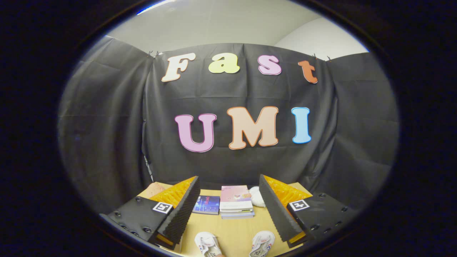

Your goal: Open the storage box then place both shoes into the box .Put the left shoe in first, then the right shoe, with the right side of both shoes facing outward in a uniform manner.

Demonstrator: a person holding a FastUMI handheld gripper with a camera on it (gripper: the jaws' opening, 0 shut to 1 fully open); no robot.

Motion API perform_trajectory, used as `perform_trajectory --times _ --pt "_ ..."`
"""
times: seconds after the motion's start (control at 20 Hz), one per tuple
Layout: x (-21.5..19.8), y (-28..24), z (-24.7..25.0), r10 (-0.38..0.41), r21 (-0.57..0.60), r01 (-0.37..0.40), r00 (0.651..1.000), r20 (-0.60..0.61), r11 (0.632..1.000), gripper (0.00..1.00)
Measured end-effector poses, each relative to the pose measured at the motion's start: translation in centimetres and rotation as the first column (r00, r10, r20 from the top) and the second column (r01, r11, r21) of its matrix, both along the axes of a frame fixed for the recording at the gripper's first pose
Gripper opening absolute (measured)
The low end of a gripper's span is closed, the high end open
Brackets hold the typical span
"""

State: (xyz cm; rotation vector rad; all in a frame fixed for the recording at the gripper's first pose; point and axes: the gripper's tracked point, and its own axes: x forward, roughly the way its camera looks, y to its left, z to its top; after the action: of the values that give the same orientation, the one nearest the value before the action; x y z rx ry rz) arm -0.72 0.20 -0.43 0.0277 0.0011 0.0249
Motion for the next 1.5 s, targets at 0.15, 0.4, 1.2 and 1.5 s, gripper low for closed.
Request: perform_trajectory --times 0.15,0.4,1.2,1.5 --pt "-0.5 0.3 -0.5 0.009 0.001 -0.009 1.0 -0.005 1.0 0.99" --pt "-2.0 1.0 -1.4 0.039 0.017 -0.039 0.999 -0.014 0.999 0.99" --pt "-7.9 6.7 -11.5 0.216 0.44 -0.17 0.975 -0.058 0.882 0.99" --pt "-9.1 9.6 -17.7 0.233 0.797 -0.11 0.972 -0.04 0.594 0.98"
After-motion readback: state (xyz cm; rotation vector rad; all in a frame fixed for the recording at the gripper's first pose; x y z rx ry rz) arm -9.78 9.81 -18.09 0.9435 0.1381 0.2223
